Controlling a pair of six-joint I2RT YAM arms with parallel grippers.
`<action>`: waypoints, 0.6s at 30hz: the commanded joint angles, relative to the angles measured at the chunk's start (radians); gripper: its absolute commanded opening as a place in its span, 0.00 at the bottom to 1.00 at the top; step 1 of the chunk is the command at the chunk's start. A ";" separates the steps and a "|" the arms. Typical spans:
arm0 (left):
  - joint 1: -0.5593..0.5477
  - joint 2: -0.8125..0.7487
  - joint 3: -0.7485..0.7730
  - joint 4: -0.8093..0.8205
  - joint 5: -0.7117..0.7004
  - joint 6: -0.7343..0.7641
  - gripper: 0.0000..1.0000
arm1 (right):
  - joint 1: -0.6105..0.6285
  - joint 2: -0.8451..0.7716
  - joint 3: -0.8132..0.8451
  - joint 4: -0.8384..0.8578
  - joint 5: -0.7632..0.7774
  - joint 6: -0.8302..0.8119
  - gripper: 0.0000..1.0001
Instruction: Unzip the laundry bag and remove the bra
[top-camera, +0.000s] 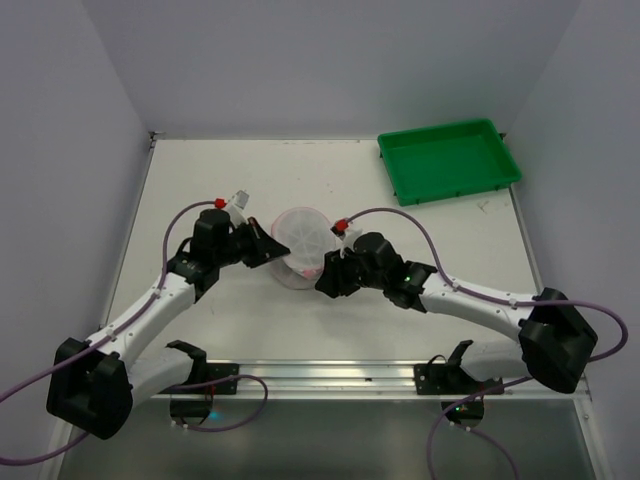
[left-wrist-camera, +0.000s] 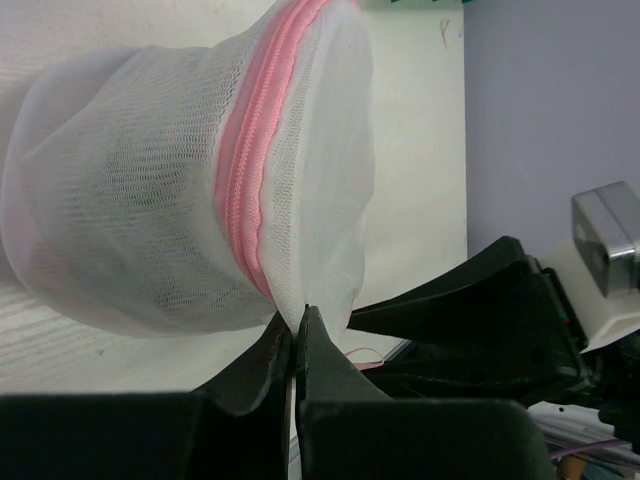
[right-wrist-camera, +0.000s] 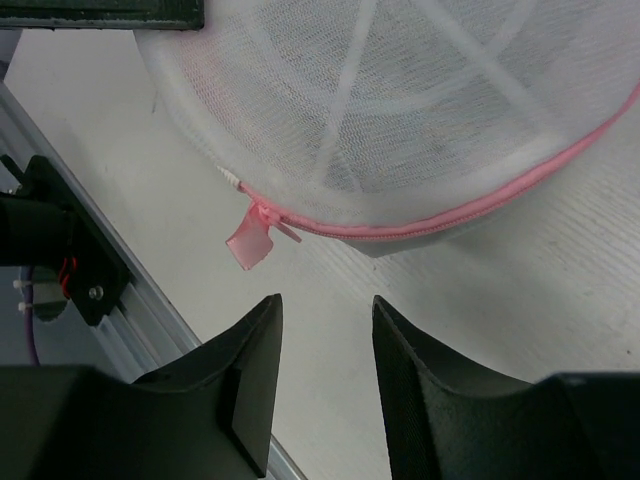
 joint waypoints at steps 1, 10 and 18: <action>0.004 -0.033 -0.013 0.084 -0.001 -0.063 0.00 | 0.006 0.020 -0.017 0.134 -0.079 -0.006 0.43; 0.004 -0.056 -0.041 0.133 0.012 -0.120 0.00 | 0.006 0.099 -0.029 0.321 -0.105 0.000 0.45; 0.004 -0.065 -0.053 0.151 0.030 -0.134 0.00 | 0.004 0.110 -0.044 0.395 -0.045 -0.007 0.42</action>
